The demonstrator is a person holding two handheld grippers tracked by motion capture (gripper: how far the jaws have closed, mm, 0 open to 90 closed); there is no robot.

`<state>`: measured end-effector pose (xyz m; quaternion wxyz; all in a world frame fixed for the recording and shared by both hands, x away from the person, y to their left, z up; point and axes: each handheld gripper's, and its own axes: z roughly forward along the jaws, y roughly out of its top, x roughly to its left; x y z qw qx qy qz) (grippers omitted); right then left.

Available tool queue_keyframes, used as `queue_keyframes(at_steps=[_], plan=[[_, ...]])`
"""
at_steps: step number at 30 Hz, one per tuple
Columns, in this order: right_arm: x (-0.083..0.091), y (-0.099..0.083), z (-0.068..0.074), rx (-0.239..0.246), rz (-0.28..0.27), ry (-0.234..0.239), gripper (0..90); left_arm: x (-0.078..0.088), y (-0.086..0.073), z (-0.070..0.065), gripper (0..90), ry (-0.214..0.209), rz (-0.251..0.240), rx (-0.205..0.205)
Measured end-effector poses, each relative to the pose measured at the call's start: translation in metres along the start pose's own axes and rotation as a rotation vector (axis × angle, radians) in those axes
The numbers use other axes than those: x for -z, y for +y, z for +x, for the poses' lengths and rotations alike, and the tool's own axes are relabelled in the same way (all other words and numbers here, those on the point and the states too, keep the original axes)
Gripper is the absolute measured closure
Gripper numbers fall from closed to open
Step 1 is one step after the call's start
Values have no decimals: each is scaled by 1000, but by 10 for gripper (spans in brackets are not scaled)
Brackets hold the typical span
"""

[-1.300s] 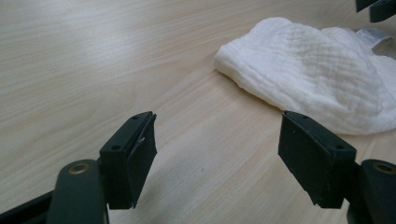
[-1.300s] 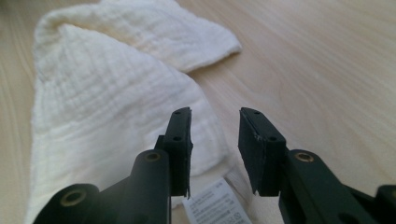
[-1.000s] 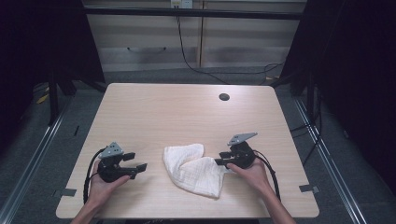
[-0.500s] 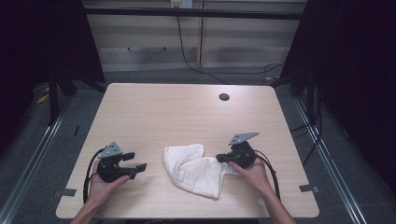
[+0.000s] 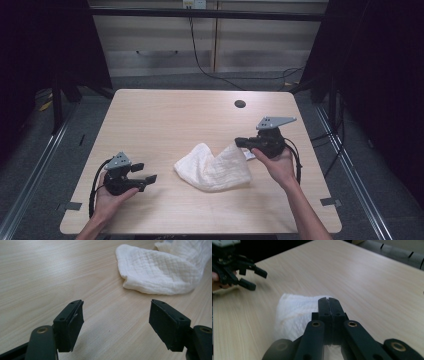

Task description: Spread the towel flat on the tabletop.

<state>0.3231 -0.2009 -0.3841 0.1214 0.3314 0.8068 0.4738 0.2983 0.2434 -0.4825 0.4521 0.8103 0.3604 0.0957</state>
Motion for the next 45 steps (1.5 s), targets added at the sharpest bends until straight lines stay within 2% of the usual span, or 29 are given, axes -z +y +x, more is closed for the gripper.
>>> queue_keyframes(at_steps=[1,3,5,7,9,10,13,15,16,17,19,20,21,24,25,28,29,30,33,35,36,39,40,41,42,43,44,45], plan=[[0,0,0,0,0,0,899,0,0,0,275,0,0,0],[2,15,2,15,-24,0,900,0,0,0,275,-1,-1,1],[2,19,4,21,-34,7,900,1,0,0,276,1,-3,5],[7,27,17,52,-74,33,899,1,0,1,276,2,-4,6],[9,28,23,65,-80,39,900,2,0,2,275,5,-2,6],[12,25,32,74,-98,66,900,1,-1,1,276,5,-5,8],[13,18,39,82,-93,77,900,1,0,0,277,4,-4,5],[12,-3,47,74,-60,99,900,1,0,0,278,8,-2,8],[12,-3,47,74,-60,99,900,1,0,0,278,8,-2,8],[9,-22,49,55,-34,116,900,1,0,0,278,10,1,6],[4,-43,49,25,7,131,900,0,0,0,279,9,3,7],[4,-43,49,25,7,131,900,0,0,0,279,8,5,2],[-2,-60,47,8,75,135,900,0,0,0,281,6,5,2],[-8,-83,45,-34,135,145,899,-1,0,0,281,11,7,7],[-8,-83,45,-34,135,145,899,-1,0,0,282,11,7,7],[-15,-97,42,-47,189,135,899,-3,1,-1,285,12,12,7],[-19,-103,39,-60,214,127,899,-3,2,-1,341,-9,14,3],[-22,-105,36,-55,227,116,899,-3,2,-1,348,-9,14,3],[-30,-111,29,-82,266,98,898,-9,7,-2,380,-2,12,-5],[-32,-112,27,-81,273,90,899,-17,14,-2,382,-29,27,-2],[-34,-112,24,-89,276,89,899,-24,21,-4,413,-51,27,-4],[-35,-112,23,-91,284,82,898,-30,28,-7,441,-52,32,-24],[-36,-113,22,-83,279,84,899,-33,32,-7,456,-50,20,-31],[-37,-114,21,-95,276,89,898,-36,35,-7,532,-72,7,-23],[-37,-114,21,-95,276,89,898,-40,39,-6,532,-94,12,-18],[-37,-114,21,-96,276,89,899,-45,42,-6,545,-89,12,-11],[-37,-114,21,-98,283,85,899,-54,45,-6,568,-122,-1,15],[-37,-114,21,-104,284,86,899,-58,46,-7,569,-132,11,16]])
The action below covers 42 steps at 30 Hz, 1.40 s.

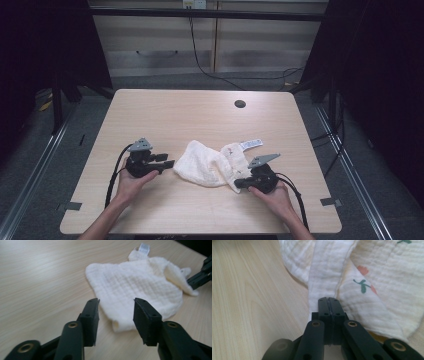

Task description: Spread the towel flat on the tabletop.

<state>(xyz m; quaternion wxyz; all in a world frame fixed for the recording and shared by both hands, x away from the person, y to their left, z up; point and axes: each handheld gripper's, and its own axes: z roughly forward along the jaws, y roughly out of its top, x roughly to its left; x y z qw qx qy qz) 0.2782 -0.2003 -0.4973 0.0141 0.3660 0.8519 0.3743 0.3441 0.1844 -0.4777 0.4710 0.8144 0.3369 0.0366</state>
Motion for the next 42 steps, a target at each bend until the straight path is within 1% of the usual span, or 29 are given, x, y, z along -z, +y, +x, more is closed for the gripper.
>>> queue_keyframes(at_steps=[2,3,4,5,6,7,8,9,10,11,12,14,16,20,22,23,24,25,26,28,30,31,33,34,35,37,39,41,42], plan=[[0,0,-1,2,-5,3,899,-10,1,-4,598,-11,20,-18],[0,0,-1,2,-5,3,899,-10,1,-4,627,-11,20,-18],[-1,0,-1,2,-8,6,899,-14,0,-6,627,-22,33,-25],[-1,0,-2,1,-10,6,899,-19,-1,-10,652,-27,48,-40],[-1,0,-2,0,-10,3,898,-27,-5,-17,699,-25,101,-94],[-1,0,-2,0,-10,3,898,-27,-5,-17,737,-25,101,-94],[0,0,-1,-1,-8,-1,898,-29,-7,-19,737,-23,118,-108],[0,0,-2,5,-7,-5,898,-32,-9,-22,797,-9,146,-124],[0,0,-2,4,-10,-4,898,-32,-9,-22,823,-9,146,-124],[0,0,-2,4,-10,-4,898,-33,-10,-22,823,-5,155,-128],[1,0,-2,4,-6,-9,898,-33,-11,-21,860,-9,159,-121],[1,0,-2,8,-8,-8,898,-34,-12,-21,899,-3,170,-128],[1,-1,-2,8,-7,-10,897,-33,-14,-22,900,-7,175,-143],[1,-1,-2,-1,-8,-5,897,-32,-16,-23,900,-3,172,-134],[1,-1,-2,1,-12,-5,897,-30,-17,-25,900,-5,177,-138],[2,-2,-2,-1,-6,-7,896,-25,-21,-29,900,-3,181,-142],[2,-2,-2,-1,-6,-7,896,-25,-21,-29,900,-3,181,-142],[2,-2,-2,-2,-6,-8,896,-22,-23,-32,900,-5,187,-153],[3,-2,-1,10,1,-21,896,-16,-28,-38,900,-8,197,-176],[4,-2,0,9,9,-28,896,-13,-31,-40,900,-10,202,-181],[4,-2,0,9,4,-22,896,-8,-35,-45,900,-14,203,-191],[4,-2,0,21,7,-24,896,-2,-40,-50,900,-23,207,-200],[4,-2,1,17,11,-14,896,4,-45,-54,900,-31,216,-212],[4,-2,1,17,11,-14,896,4,-45,-54,900,-31,216,-212],[3,-2,2,11,9,-8,896,9,-50,-59,900,-35,216,-215],[2,-2,3,14,8,-7,897,12,-53,-62,900,-42,212,-208],[2,-2,3,15,7,-7,897,13,-53,-63,900,-45,222,-218],[2,-2,3,17,9,-8,896,14,-53,-63,895,-53,223,-209],[3,-2,3,20,12,-13,896,15,-53,-62,877,-53,229,-220]])
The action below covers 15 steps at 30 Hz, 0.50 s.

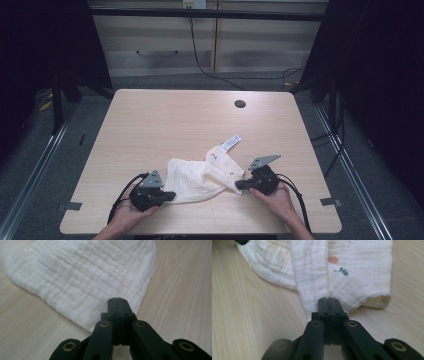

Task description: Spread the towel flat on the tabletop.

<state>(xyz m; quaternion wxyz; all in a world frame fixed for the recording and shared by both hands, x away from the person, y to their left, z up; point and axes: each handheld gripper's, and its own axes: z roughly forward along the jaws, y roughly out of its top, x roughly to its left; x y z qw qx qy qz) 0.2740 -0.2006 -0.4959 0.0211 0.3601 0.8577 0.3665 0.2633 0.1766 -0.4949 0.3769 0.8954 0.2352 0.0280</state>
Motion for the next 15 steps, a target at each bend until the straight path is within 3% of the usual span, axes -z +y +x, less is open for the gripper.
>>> queue_keyframes(at_steps=[4,5,6,7,8,9,10,12,15], plan=[[-1,0,1,18,-3,-7,897,5,7,3,818,-5,-31,-2],[0,0,1,13,2,-4,897,12,14,8,792,11,-83,10],[0,0,0,9,0,0,896,12,14,8,771,11,-83,10],[0,0,0,10,-1,3,897,19,22,22,746,28,-109,38],[0,0,0,10,-1,3,897,19,22,22,723,28,-109,38],[0,0,0,7,1,3,897,19,25,31,723,33,-125,60],[-1,0,0,8,-1,4,897,13,30,51,696,42,-121,116],[-1,0,0,5,-1,6,897,3,34,70,679,59,-119,171],[-1,0,-1,11,-5,7,897,-6,38,84,590,75,-111,203]])
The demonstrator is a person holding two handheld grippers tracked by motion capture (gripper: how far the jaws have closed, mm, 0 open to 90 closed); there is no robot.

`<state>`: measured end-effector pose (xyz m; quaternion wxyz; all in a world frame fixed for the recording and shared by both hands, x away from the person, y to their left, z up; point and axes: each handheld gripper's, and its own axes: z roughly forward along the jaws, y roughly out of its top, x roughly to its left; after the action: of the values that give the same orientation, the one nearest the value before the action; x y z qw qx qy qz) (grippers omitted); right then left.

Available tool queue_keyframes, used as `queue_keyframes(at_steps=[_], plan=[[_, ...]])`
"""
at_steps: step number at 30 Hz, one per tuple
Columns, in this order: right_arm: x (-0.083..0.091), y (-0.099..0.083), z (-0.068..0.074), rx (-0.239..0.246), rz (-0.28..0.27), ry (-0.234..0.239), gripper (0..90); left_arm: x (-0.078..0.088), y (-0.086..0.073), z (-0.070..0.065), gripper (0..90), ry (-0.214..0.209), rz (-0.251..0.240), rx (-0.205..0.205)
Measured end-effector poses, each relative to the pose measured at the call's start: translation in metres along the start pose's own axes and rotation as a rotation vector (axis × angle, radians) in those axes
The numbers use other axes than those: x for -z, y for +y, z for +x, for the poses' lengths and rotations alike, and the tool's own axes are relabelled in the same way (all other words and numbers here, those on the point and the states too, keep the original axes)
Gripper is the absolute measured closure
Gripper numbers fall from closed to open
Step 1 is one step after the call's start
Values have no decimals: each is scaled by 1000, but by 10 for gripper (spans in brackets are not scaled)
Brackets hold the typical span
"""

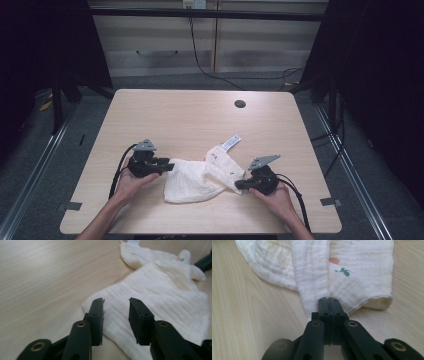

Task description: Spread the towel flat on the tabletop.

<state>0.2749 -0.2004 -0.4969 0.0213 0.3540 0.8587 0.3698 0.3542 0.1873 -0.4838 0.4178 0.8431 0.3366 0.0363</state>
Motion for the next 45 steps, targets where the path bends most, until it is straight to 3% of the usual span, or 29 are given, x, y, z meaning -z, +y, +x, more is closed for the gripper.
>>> queue_keyframes(at_steps=[3,5,10,13,15,19,20,21,25,28,29,33,37,38,39,40,42,44,45], plan=[[0,0,-1,-5,-3,3,896,-4,1,6,562,12,-12,9],[0,0,0,0,-4,0,897,-12,2,11,547,23,25,6],[0,0,0,0,0,-2,897,-16,1,10,532,44,4,38],[0,0,-1,-3,-5,2,897,-23,-2,6,533,73,44,-12],[0,0,0,-6,-2,1,897,-23,-3,7,535,71,33,-9],[0,-1,0,-4,-5,-3,897,-23,-3,7,580,78,36,-29],[0,-1,0,-4,-4,-4,897,-23,-3,6,630,81,33,-36],[0,-1,0,-4,-6,-3,897,-24,-4,4,736,107,28,-43],[0,0,1,-2,-3,-10,898,-23,-5,3,861,107,35,-55],[0,-1,1,-5,-4,-6,898,-23,-5,1,876,113,33,-58],[-1,-1,1,-12,-12,6,899,-24,-6,2,879,105,21,-34],[1,1,4,-9,-6,4,899,-21,-5,3,881,89,11,-27],[14,5,3,-21,-53,-8,900,-3,1,1,881,42,-67,-10],[14,5,3,-21,-53,-8,900,-3,1,1,881,42,-67,-10],[23,9,1,-28,-106,1,900,1,2,0,881,44,-81,-11],[29,12,1,-32,-133,1,900,12,6,0,881,28,-121,-10],[35,15,0,-28,-158,-3,900,17,8,0,882,22,-135,-11],[55,28,-2,-27,-236,-16,900,33,16,-1,882,43,-186,-19],[61,33,-3,-23,-255,-21,900,33,16,-1,882,43,-186,-19]])
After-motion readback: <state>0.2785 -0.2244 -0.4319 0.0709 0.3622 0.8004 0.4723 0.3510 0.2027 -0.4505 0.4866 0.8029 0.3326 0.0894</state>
